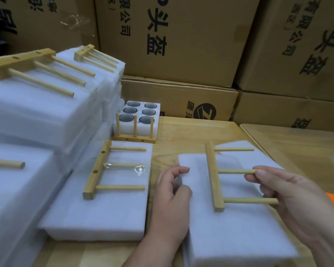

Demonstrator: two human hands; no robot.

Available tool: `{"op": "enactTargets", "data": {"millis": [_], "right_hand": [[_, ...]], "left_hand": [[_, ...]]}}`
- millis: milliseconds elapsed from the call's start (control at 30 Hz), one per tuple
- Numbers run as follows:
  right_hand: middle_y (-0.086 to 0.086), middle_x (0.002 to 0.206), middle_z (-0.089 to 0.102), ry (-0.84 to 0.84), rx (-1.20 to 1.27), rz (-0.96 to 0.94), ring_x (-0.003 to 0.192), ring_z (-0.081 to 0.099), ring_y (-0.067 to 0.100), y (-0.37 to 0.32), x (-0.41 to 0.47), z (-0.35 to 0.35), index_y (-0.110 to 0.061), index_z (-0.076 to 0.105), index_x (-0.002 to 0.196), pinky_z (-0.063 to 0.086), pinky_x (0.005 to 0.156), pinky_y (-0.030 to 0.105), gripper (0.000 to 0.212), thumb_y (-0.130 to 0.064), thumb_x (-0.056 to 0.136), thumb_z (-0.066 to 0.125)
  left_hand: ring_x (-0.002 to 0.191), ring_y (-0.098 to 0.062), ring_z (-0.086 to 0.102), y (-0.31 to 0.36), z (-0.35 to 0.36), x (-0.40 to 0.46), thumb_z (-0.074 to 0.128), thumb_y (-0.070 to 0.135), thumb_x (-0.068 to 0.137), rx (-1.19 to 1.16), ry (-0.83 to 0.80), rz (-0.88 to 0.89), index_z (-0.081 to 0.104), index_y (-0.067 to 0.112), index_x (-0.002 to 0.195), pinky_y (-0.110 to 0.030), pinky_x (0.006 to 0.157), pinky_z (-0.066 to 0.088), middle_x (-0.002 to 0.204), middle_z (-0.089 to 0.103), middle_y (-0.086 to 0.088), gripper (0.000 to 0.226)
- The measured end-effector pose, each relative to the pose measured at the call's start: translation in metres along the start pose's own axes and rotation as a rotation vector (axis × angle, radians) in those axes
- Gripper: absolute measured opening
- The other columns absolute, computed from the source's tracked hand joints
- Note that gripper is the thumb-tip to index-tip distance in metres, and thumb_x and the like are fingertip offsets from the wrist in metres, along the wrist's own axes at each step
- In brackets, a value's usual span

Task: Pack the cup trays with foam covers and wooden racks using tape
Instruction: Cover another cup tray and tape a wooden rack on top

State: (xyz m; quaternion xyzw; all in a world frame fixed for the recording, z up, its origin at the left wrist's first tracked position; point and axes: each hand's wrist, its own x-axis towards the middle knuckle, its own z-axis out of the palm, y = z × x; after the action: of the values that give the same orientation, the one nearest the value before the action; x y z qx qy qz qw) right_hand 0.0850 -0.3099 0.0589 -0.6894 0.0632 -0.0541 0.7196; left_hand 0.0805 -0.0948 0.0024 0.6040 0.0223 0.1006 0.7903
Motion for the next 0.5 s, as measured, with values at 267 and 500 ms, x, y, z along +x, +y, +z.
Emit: {"op": "enactTargets", "data": {"millis": [267, 500], "right_hand": [[0.019, 0.093, 0.077, -0.092, 0.056, 0.159, 0.073, 0.076, 0.029, 0.019, 0.003, 0.002, -0.013, 0.081, 0.087, 0.059, 0.054, 0.035, 0.028, -0.022, 0.061, 0.080], [-0.020, 0.108, 0.075, -0.180, 0.132, 0.084, 0.089, 0.075, 0.006, 0.025, 0.004, 0.003, -0.005, 0.080, 0.078, 0.057, 0.060, 0.018, 0.013, -0.011, 0.069, 0.073]], "left_hand": [[0.106, -0.042, 0.057, 0.002, -0.001, -0.001, 0.048, 0.016, 0.067, 0.020, -0.011, -0.012, 0.069, 0.041, 0.099, -0.059, 0.093, 0.049, 0.123, 0.064, 0.004, 0.045], [0.106, -0.028, 0.059, 0.003, -0.002, -0.001, 0.048, 0.018, 0.069, 0.066, -0.025, 0.008, 0.068, 0.044, 0.098, -0.044, 0.092, 0.052, 0.123, 0.062, 0.011, 0.044]]}}
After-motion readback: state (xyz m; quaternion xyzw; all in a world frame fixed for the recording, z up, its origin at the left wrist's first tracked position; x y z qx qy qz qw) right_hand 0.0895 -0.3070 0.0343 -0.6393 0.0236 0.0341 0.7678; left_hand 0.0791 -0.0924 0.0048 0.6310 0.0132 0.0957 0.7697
